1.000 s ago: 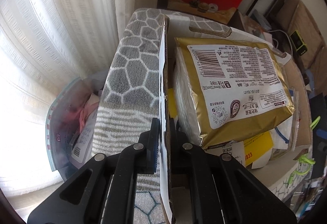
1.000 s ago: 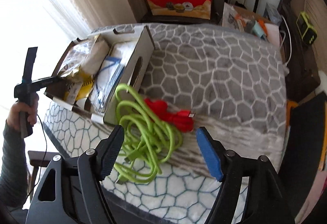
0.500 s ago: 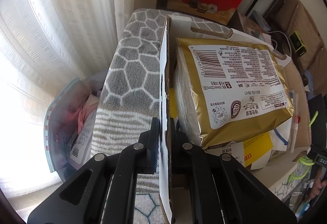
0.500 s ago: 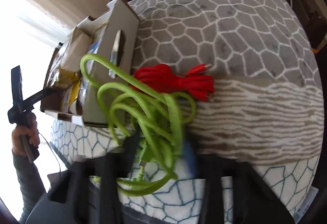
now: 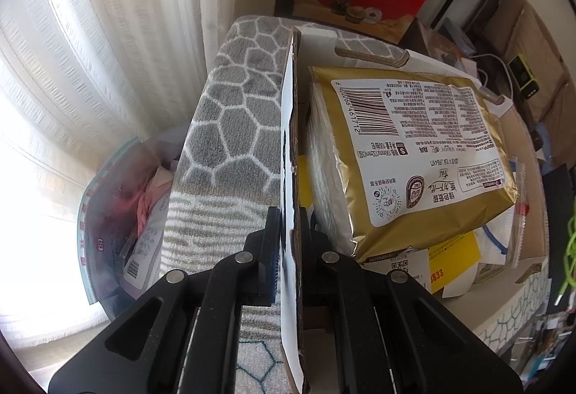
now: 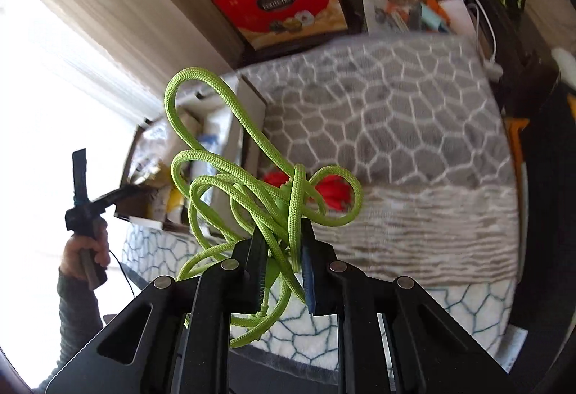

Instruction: Organize objects

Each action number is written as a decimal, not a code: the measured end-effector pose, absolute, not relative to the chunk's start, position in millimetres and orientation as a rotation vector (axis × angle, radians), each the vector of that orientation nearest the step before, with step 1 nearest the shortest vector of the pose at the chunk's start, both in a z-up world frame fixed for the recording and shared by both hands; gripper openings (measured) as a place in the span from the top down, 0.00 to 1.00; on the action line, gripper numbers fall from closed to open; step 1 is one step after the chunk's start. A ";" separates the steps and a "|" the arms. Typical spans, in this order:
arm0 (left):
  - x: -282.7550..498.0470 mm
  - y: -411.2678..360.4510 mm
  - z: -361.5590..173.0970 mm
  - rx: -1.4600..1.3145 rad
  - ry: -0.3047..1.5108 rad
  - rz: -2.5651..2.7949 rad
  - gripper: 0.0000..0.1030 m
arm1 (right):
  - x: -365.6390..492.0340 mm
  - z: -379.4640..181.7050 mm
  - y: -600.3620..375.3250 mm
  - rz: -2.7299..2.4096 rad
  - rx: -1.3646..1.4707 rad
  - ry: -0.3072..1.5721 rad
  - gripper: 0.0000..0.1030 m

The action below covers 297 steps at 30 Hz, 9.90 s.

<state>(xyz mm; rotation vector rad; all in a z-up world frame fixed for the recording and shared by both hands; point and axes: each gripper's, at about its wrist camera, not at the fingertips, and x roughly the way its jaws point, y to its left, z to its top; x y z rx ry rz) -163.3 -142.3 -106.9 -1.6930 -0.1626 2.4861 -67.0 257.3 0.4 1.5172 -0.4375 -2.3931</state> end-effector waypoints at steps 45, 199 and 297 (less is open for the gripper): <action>-164.3 -138.4 -108.2 -1.704 -0.152 2.492 0.94 | -178.0 -34.4 123.6 -2.468 1.459 -0.056 0.45; -156.6 -47.1 -55.8 -1.496 -0.107 2.378 0.57 | -119.7 3.1 240.3 -2.595 1.354 -0.146 0.37; 35.4 -14.7 -8.8 -1.100 0.019 2.816 0.00 | 74.6 -9.2 218.8 -3.080 1.123 -0.087 0.00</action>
